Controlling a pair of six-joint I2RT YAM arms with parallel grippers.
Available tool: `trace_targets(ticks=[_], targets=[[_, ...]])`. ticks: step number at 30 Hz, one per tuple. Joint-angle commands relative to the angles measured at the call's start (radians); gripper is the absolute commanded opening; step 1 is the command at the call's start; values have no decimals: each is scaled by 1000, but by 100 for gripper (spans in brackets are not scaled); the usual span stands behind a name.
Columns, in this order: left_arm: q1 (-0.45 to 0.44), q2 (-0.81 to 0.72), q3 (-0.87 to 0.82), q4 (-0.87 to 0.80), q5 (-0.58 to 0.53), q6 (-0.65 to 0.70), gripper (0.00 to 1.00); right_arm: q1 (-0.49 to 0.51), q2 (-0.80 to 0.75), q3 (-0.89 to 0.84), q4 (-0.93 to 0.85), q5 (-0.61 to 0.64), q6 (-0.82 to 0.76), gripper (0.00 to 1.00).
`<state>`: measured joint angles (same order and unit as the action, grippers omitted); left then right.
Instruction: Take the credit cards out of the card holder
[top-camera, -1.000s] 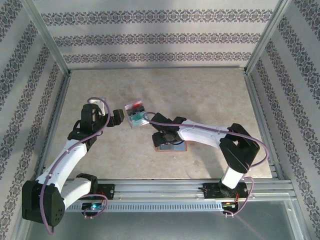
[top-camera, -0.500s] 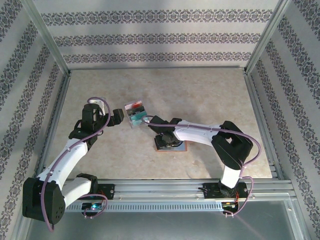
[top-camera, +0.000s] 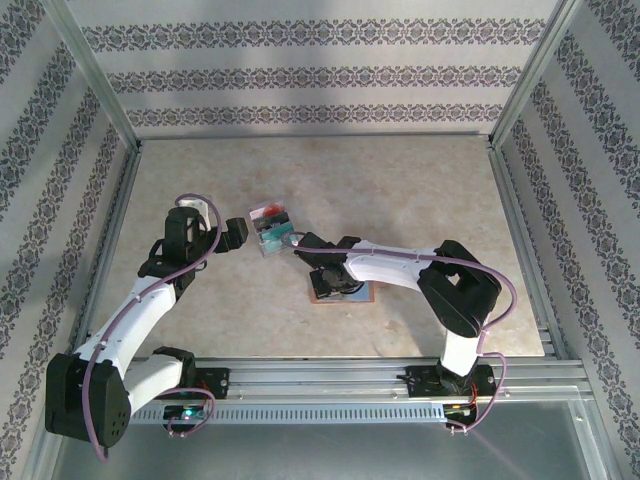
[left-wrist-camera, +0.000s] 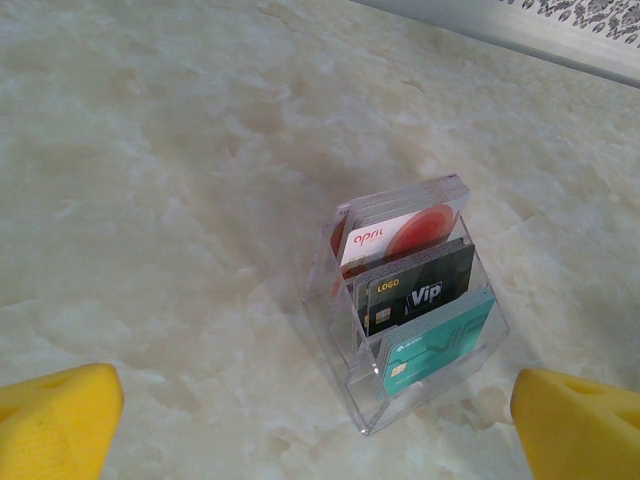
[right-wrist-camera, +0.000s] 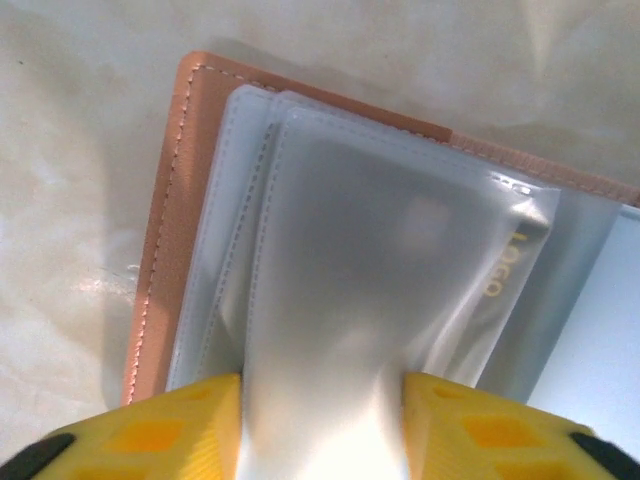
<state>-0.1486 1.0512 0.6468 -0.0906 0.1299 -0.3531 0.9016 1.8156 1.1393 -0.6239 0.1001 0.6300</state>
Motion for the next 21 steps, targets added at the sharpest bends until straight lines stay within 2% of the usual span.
trace_targets(ticks=[1,3,7,12,21], targets=[[8,-3,8,13,-1,-11,99,10,17,4,-35,29,9,39],[7,-6,12,10,2,-10,99,10,5,10,-42,43,7,35],[8,-17,18,1,4,-6,99,10,-32,12,-54,79,5,33],[8,-30,23,-12,2,0,99,6,-60,11,-74,127,7,41],[8,-55,34,-36,-6,12,99,-2,-95,-30,-96,180,28,43]])
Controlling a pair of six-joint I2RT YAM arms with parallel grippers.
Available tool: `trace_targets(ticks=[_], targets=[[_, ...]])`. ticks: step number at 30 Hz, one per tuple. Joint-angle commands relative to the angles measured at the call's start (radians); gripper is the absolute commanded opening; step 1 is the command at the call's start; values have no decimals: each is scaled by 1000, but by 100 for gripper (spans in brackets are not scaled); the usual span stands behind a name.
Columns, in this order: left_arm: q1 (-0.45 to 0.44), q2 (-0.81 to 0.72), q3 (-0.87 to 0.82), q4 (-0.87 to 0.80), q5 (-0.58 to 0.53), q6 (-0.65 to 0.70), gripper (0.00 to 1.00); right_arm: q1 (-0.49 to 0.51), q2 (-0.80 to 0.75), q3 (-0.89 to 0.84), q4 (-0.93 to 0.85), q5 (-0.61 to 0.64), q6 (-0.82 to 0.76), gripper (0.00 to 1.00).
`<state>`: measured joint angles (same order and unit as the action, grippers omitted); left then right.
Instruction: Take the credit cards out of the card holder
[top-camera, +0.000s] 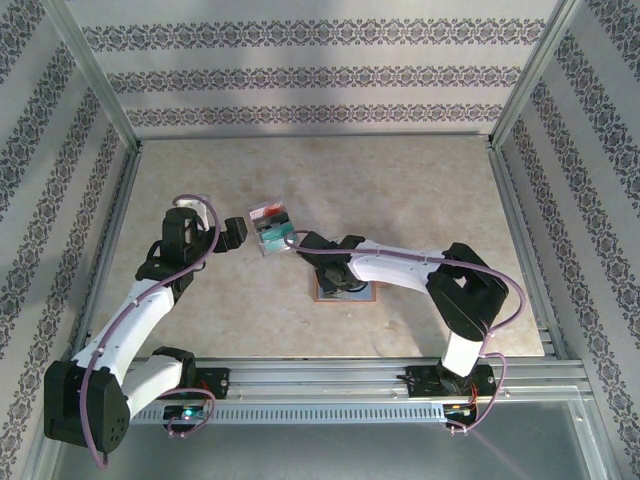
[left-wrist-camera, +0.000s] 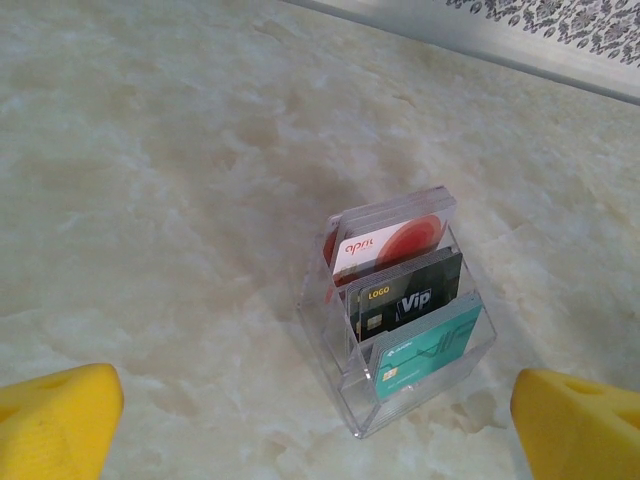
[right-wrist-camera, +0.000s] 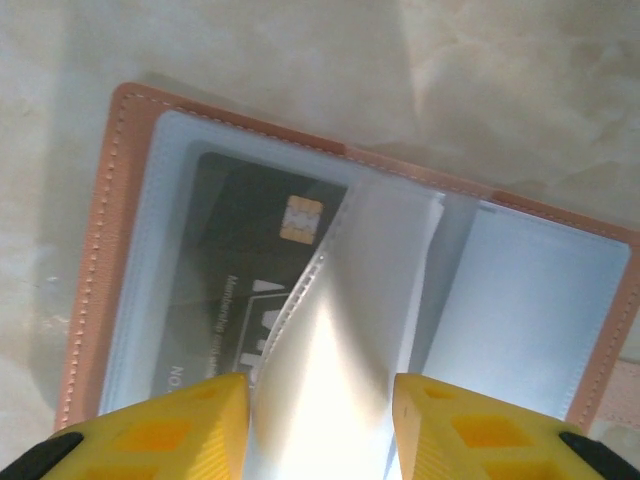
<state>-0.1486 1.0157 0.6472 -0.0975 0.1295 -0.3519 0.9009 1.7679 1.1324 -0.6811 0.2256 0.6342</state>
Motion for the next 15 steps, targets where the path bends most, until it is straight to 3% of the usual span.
trace_targets(ticks=[1,15], targets=[[8,-21,35,-31,-7,14,99,-3,-57,-31,-38,58,25,42],[7,-30,59,-83,0,18,99,-91,-167,-168,-11,54,32,40]])
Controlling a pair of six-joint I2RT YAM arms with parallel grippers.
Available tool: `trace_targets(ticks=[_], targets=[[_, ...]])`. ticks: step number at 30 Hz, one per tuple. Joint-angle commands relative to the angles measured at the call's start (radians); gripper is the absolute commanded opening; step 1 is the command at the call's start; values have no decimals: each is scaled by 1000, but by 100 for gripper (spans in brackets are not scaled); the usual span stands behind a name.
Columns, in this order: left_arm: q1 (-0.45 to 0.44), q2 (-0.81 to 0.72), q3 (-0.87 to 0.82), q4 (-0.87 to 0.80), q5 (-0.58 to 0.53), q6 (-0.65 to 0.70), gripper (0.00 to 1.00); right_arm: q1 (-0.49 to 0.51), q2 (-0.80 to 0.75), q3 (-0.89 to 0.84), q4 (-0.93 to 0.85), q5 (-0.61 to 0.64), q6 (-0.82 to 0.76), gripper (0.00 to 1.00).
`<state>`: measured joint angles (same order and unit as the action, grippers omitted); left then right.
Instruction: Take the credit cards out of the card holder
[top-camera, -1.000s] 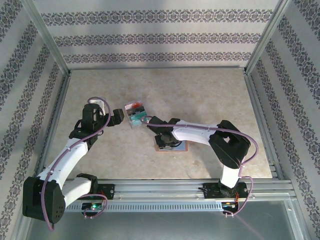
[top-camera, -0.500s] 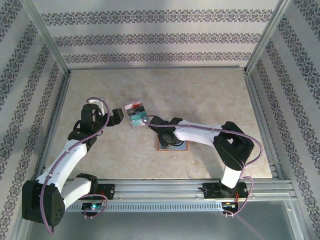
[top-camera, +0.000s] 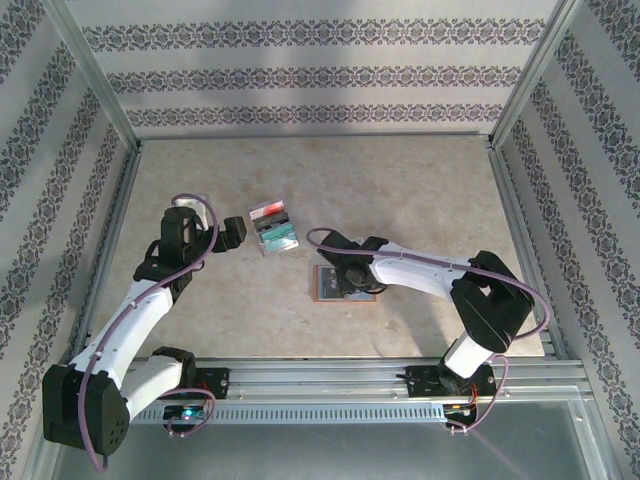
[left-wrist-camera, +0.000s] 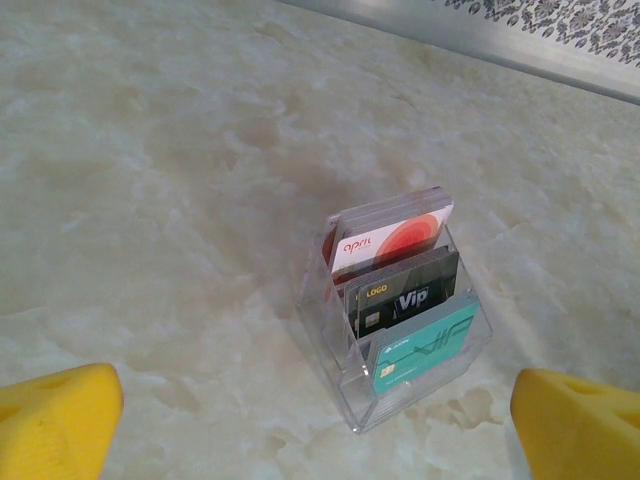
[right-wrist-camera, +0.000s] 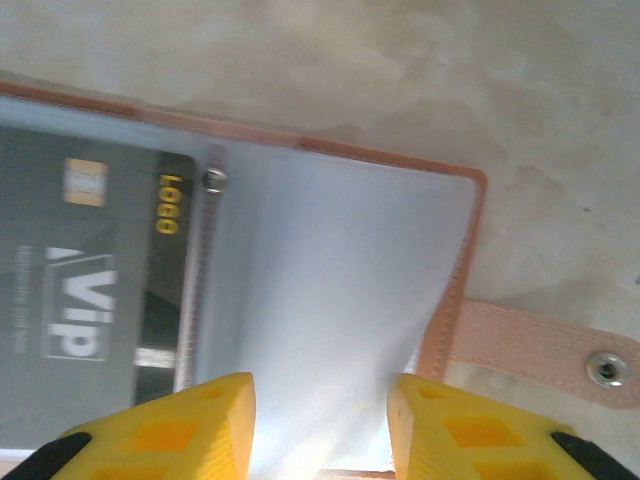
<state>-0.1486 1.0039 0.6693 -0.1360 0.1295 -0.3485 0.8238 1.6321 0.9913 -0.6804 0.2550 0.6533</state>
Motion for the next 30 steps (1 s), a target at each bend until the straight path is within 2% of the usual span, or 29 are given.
trace_targets(ticks=[1,7,12,20,26,30], targets=[[7,-19,40,-48,6,17,99,-20,-36,-34,-7,23,11,40],[0,-40,46,-81,49,-2,100,-55,-61,-73,20,2,8,39],[-81,-67,31,-108,12,-14,100,-88,-76,-101,31,-9,6,37],[-366,-18,39,-121,-167,-24,97,-128,-141,-144,51,-39,3,34],[-548,141,58,-85,-191,-79,93,-160,-239,-177,65,-71,10,33],[-640,250,70,-40,-202,-112,85,-195,-318,-217,113,-147,23,33]])
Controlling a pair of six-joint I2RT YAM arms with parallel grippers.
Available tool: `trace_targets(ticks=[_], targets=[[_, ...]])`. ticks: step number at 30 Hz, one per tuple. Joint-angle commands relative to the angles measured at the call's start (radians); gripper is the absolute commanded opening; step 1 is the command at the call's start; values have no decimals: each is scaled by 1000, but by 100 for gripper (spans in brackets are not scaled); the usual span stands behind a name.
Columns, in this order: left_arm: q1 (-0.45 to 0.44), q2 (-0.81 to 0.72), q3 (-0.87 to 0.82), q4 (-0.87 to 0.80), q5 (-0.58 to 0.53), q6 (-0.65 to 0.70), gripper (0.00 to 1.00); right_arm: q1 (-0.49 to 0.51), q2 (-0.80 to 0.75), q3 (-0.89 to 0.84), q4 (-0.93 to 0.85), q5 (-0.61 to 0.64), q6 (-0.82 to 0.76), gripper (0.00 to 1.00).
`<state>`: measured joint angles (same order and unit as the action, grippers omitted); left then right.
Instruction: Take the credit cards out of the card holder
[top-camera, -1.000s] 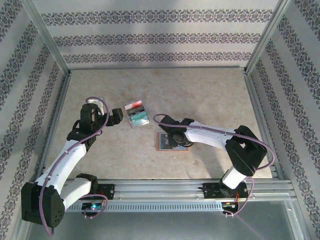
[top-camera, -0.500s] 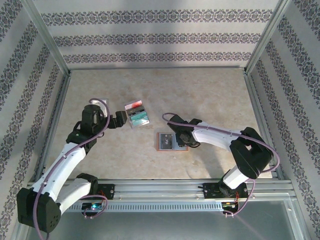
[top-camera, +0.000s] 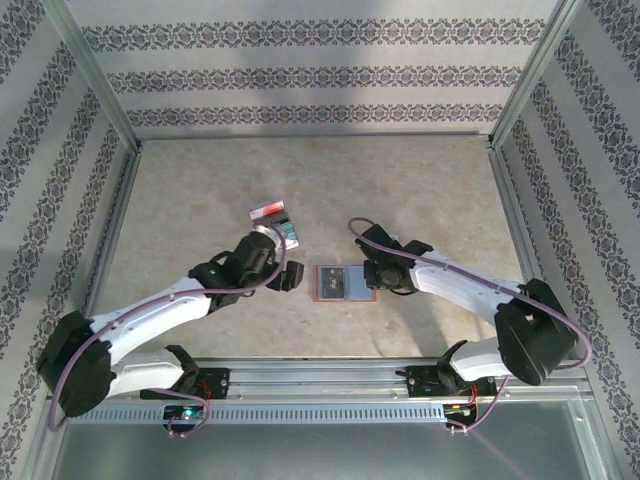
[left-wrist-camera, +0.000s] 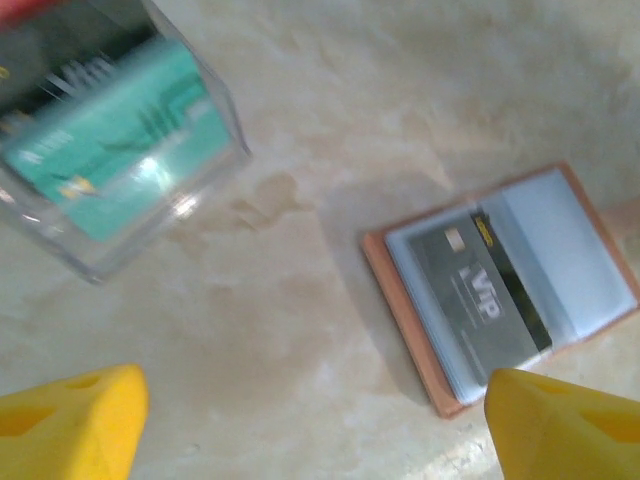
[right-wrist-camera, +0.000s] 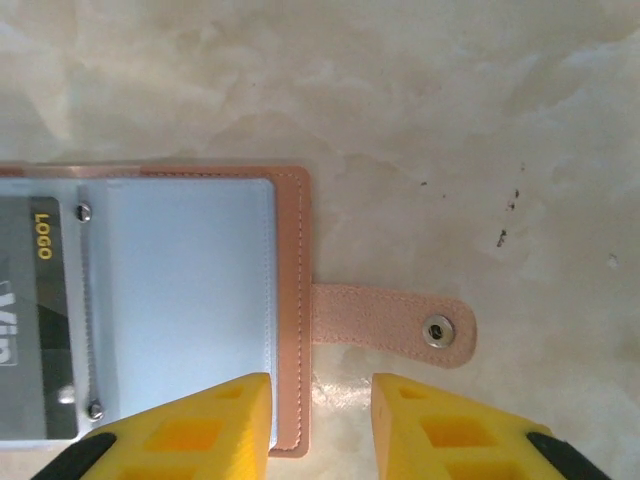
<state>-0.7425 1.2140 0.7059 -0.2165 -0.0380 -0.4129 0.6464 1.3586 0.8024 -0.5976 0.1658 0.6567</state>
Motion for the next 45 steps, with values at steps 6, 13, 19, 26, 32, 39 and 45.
trace_targets(ticks=[6,13,19,26,32,39,45], targets=[[-103,184,71,76,-23,-87,72,-50,-108,-74,144,-218,35,35],[-109,298,104,138,28,-109,49,-51,-73,-85,277,-357,68,36],[-109,370,125,178,42,-131,42,-52,11,-85,400,-452,104,36],[-107,435,129,224,62,-159,31,-48,101,-60,437,-480,106,35],[-107,464,125,252,81,-170,26,-41,155,-55,456,-494,108,34],[-107,478,112,251,86,-182,25,-35,202,-56,465,-491,108,33],[-106,474,93,236,80,-191,22,-33,236,-63,484,-502,113,30]])
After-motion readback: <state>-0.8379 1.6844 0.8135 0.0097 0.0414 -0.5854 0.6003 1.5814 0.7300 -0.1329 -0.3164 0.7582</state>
